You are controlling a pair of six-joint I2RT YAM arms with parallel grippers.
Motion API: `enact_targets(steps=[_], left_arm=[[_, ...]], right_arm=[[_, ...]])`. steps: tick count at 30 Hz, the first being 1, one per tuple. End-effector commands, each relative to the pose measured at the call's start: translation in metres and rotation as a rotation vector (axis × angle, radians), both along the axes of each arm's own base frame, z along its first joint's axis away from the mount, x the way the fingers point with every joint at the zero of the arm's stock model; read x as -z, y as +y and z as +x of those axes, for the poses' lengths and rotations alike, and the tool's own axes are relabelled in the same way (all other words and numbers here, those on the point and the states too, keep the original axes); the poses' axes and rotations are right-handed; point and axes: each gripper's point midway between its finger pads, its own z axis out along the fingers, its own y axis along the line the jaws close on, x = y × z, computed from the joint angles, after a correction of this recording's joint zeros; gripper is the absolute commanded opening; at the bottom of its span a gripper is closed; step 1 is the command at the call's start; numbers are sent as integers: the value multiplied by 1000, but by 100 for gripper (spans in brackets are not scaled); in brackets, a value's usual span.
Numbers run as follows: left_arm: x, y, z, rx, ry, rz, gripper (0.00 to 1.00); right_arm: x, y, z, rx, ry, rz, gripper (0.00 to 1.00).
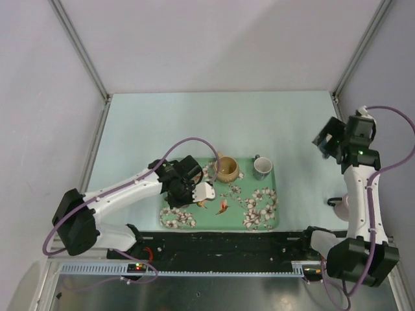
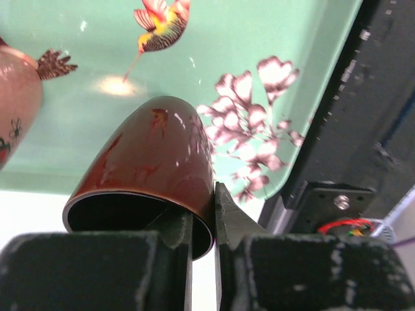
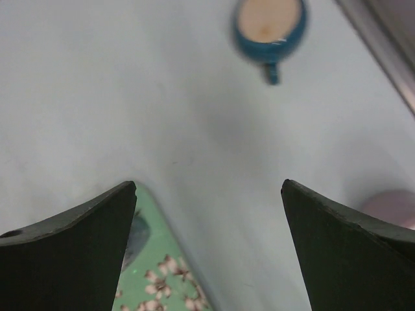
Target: Turn the mug right side up
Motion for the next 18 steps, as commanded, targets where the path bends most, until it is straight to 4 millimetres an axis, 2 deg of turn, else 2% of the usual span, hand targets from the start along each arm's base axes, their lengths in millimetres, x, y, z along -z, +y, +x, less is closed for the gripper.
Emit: enact_targets(steps=[1, 6, 10, 11, 13, 18], left_arm=[[21, -14, 26, 38, -115, -5, 0], [42, -6, 29, 25, -117, 62, 3], [40, -7, 30, 22, -128, 54, 32], [37, -8, 31, 18, -135, 43, 41], [27, -10, 37, 3, -174, 29, 51], [-11, -15, 40, -41, -213, -31, 66]], right_arm=[[11, -44, -12, 131, 19, -50, 99], [29, -64, -14, 203, 62, -90, 99], [35, -76, -4, 189, 73, -155, 98], [39, -78, -1, 184, 83, -168, 97], [51, -82, 5, 177, 116, -178, 96], [84, -93, 21, 163, 198, -203, 88]])
